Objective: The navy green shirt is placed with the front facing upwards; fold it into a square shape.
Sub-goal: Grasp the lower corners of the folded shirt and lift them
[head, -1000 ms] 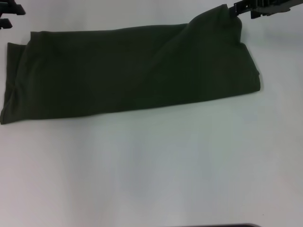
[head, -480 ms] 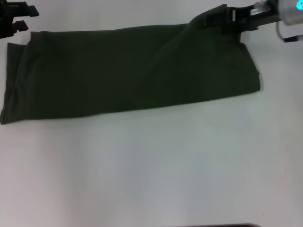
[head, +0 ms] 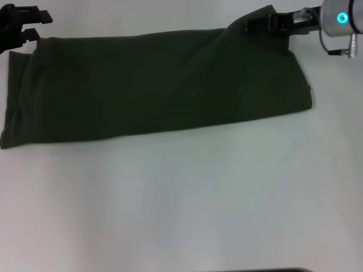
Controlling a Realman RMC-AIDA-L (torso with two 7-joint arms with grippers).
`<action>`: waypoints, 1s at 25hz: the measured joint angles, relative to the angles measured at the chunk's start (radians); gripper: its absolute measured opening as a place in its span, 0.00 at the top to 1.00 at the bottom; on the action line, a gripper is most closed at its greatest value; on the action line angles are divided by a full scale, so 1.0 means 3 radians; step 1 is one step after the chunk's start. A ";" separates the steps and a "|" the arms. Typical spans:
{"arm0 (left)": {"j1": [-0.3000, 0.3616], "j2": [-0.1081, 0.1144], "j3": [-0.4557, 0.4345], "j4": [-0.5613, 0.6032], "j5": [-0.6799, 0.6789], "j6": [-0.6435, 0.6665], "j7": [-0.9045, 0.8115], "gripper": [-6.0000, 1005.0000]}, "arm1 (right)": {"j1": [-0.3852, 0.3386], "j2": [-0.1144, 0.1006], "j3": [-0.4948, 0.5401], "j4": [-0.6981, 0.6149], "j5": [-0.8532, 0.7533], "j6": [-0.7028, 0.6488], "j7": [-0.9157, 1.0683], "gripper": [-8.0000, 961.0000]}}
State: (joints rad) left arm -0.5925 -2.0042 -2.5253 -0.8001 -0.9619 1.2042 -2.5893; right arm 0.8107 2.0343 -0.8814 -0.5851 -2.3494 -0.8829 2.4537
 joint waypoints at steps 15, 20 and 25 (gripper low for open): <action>-0.0028 -0.0002 -0.0009 -0.0016 -0.0005 -0.0071 0.0000 0.45 | -0.0038 -0.0099 0.0072 -0.0348 0.0041 -0.0334 0.0181 0.02; -0.0025 -0.0004 -0.0009 -0.0018 -0.0005 -0.0082 0.0000 0.45 | -0.0033 -0.0045 0.0075 -0.0276 0.0481 -0.0360 0.0108 0.02; -0.0018 -0.0020 -0.0011 -0.0018 -0.0005 -0.0088 0.0000 0.45 | 0.0070 0.0022 0.0041 0.0146 0.0527 0.0151 -0.0033 0.03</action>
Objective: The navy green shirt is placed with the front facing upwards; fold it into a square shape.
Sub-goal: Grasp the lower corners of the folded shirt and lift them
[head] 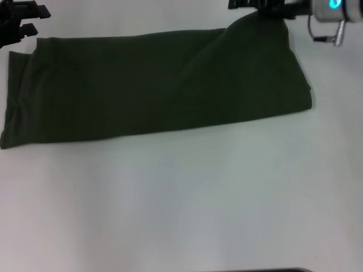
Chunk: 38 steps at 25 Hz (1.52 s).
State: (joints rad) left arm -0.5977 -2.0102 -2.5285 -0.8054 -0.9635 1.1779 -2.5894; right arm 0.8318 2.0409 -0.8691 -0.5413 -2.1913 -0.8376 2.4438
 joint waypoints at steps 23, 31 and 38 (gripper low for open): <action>0.0044 0.0123 -0.0013 0.0040 0.0001 0.0357 0.0136 0.45 | -0.0245 -0.0342 0.0140 -0.0491 0.0141 -0.1323 0.0004 0.05; 0.0108 0.0437 0.0013 0.0212 0.0080 0.1002 0.0038 0.46 | -0.0350 -0.0440 0.0429 -0.0462 0.0217 -0.2053 -0.0108 0.05; 0.0119 0.0472 -0.0003 0.0250 0.0587 0.0989 -0.0209 0.46 | -0.0392 -0.0461 0.0426 -0.0361 0.0202 -0.2200 -0.0104 0.05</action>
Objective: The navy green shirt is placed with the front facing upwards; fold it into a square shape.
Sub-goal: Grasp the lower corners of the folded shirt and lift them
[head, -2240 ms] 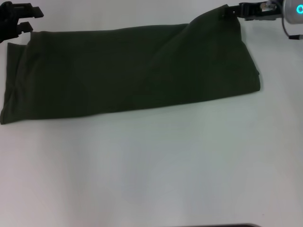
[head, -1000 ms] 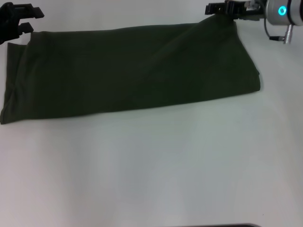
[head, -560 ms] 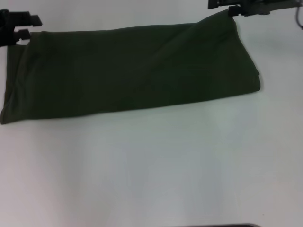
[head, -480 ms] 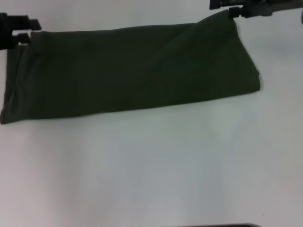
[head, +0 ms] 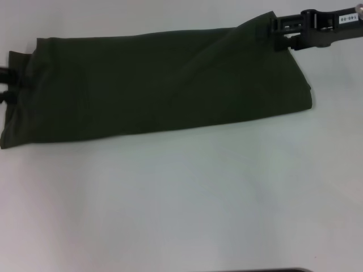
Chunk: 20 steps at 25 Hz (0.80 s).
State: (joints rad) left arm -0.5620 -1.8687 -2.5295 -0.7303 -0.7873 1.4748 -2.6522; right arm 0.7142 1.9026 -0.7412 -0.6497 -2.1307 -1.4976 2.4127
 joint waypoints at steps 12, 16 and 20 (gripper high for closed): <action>0.0010 0.0048 0.0007 -0.0030 0.0277 0.0071 -0.0088 0.46 | -0.0101 -0.0011 -0.0018 -0.0030 -0.0170 0.0019 0.0000 0.05; 0.0009 0.0033 0.0016 -0.0031 0.0361 0.0057 -0.0099 0.46 | -0.0138 -0.0012 -0.0020 -0.0030 -0.0198 0.0019 -0.0002 0.05; 0.0017 0.0051 -0.0002 -0.0042 0.0529 0.0047 -0.0140 0.46 | -0.0161 -0.0039 0.0009 -0.0031 -0.0270 0.0004 0.0023 0.05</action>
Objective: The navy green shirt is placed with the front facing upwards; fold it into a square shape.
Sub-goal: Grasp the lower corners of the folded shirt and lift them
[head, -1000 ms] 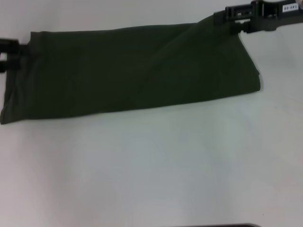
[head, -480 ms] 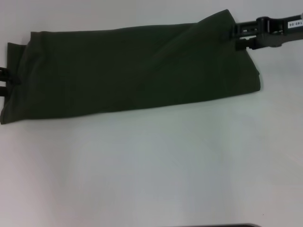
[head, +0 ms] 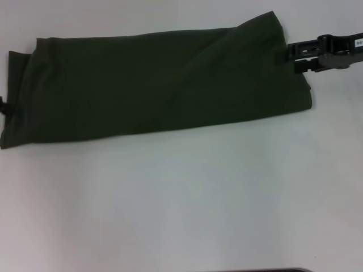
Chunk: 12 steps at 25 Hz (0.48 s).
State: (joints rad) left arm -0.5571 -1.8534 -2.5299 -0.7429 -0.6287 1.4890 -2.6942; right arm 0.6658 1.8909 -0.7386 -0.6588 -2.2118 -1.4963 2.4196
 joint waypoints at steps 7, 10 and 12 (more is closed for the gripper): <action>0.0010 -0.0007 0.0001 0.0000 0.0225 0.0003 -0.0073 0.46 | -0.0020 -0.0014 0.0007 -0.0002 -0.0001 -0.0010 0.0014 0.05; 0.0011 -0.0020 0.0002 0.0000 0.0225 0.0005 -0.0074 0.46 | -0.0020 -0.0014 0.0010 -0.0003 0.0003 -0.0010 0.0014 0.05; 0.0011 -0.0027 0.0001 0.0005 0.0225 0.0009 -0.0075 0.46 | -0.0020 -0.0015 0.0020 -0.0003 0.0006 -0.0012 0.0014 0.05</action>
State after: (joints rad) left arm -0.5538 -1.8615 -2.5295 -0.7414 -0.5611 1.4916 -2.7165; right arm 0.6598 1.8865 -0.7325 -0.6596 -2.2099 -1.4998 2.4238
